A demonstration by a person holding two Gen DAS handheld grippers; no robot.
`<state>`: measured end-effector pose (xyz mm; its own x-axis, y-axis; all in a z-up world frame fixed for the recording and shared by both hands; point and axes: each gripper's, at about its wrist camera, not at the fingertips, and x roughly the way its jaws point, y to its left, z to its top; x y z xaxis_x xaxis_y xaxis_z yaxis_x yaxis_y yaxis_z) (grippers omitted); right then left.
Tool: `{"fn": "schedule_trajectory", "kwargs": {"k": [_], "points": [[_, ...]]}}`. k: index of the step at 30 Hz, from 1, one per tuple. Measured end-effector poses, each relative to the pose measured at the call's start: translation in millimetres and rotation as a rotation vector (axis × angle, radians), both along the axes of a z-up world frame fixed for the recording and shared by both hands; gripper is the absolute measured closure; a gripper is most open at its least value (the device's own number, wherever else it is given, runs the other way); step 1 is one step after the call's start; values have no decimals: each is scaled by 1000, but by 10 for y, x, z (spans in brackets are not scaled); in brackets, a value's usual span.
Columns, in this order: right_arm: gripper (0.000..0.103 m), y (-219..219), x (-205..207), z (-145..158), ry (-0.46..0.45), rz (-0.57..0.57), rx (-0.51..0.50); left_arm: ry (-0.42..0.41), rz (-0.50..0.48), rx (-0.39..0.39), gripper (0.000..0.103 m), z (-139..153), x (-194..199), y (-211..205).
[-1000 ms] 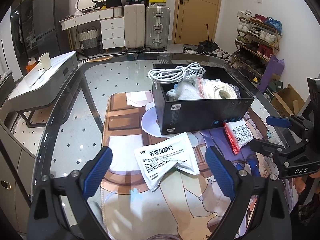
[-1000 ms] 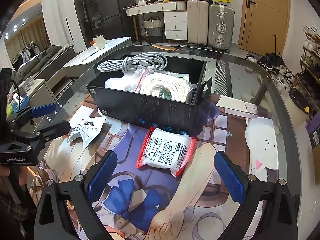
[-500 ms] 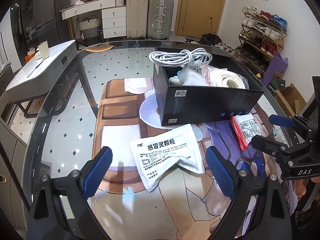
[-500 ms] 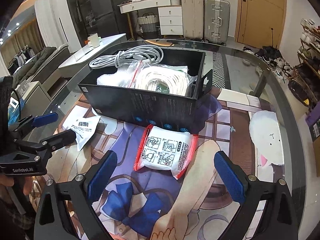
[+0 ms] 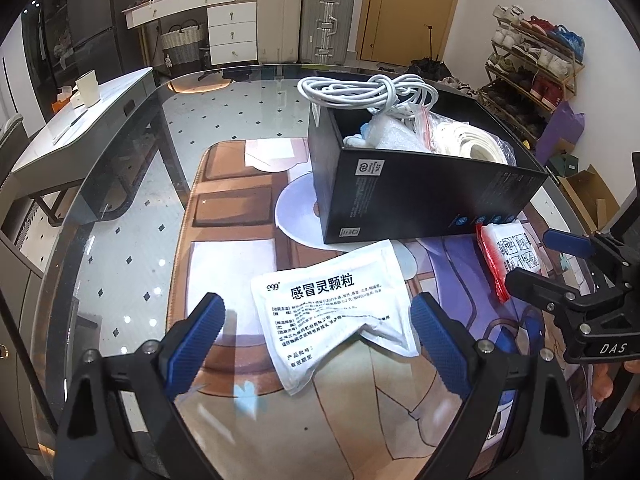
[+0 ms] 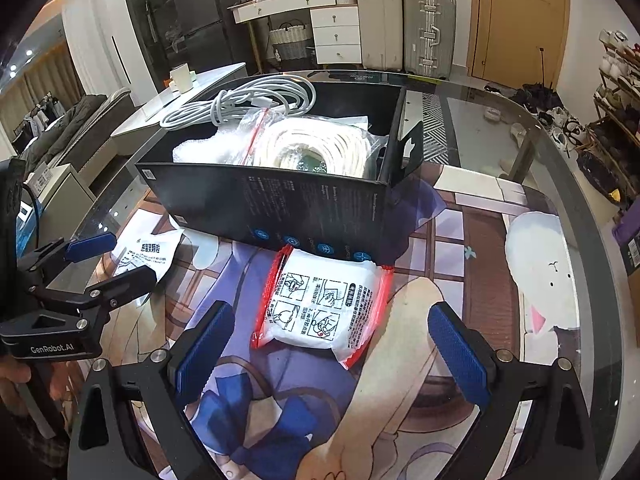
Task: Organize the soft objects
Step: 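Withdraw both grippers from the box and move toward the two packets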
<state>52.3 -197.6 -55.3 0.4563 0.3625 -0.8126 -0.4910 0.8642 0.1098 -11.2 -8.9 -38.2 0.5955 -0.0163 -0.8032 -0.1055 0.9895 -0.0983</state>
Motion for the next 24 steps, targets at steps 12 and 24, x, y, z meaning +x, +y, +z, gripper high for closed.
{"fn": "schedule_trajectory", "kwargs": {"k": [12, 24], "points": [[4, 85, 118, -76, 26, -14, -18, 23, 8, 13, 8, -86, 26, -18], [4, 161, 193, -180, 48, -38, -47, 35, 0, 83, 0, -141, 48, -108]]}}
